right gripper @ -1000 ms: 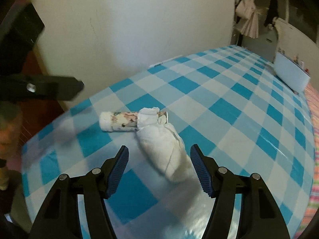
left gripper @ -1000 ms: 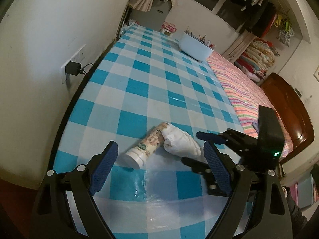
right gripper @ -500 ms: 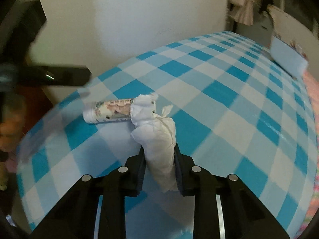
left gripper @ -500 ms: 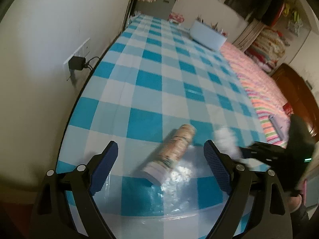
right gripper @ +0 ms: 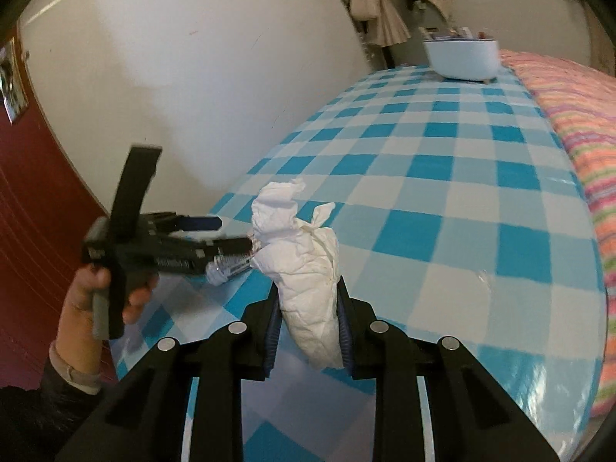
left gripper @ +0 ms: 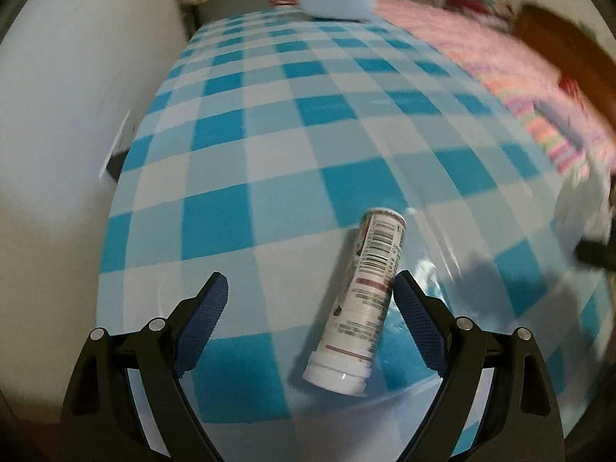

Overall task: Collect trash
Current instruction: 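Grasp the white-capped can with the left tool while the right tool holds the tissue, then carry both items to the bin and open both tools to drop them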

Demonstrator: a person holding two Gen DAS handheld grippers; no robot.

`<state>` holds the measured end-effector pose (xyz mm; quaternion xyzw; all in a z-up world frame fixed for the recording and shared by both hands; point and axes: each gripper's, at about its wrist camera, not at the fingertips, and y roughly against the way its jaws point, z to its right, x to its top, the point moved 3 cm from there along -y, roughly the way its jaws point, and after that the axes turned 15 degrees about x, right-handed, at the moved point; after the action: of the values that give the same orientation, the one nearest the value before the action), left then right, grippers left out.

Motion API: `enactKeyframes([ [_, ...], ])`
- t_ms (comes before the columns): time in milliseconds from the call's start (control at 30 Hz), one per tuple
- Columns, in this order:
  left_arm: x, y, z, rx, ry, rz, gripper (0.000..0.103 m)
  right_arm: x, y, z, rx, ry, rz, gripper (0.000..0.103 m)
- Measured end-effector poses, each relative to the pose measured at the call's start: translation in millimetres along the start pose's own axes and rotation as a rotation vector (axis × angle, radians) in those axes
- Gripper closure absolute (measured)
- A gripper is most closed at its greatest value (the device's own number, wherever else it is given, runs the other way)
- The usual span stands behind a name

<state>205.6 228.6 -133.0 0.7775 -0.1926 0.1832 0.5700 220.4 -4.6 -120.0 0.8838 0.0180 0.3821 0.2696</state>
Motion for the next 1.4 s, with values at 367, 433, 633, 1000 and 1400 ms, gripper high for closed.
enactKeyframes([
  [367,-3,-1,33,0.063,-0.101,-0.004,0.057,-3,33,-1,0.002,-0.029,0.094,0.077],
  [433,-3,-1,33,0.048,-0.089,-0.010,0.062,-5,36,-1,-0.001,-0.026,0.099,0.077],
  [633,-1,-2,34,0.012,-0.039,-0.021,0.073,-9,41,4,-0.019,-0.037,0.114,0.077],
  [1000,10,15,34,-0.037,0.067,0.024,0.075,-7,64,8,-0.047,-0.033,0.174,0.077],
  [1400,16,54,68,-0.107,0.097,0.110,0.075,-16,94,19,-0.120,-0.030,0.221,0.077],
])
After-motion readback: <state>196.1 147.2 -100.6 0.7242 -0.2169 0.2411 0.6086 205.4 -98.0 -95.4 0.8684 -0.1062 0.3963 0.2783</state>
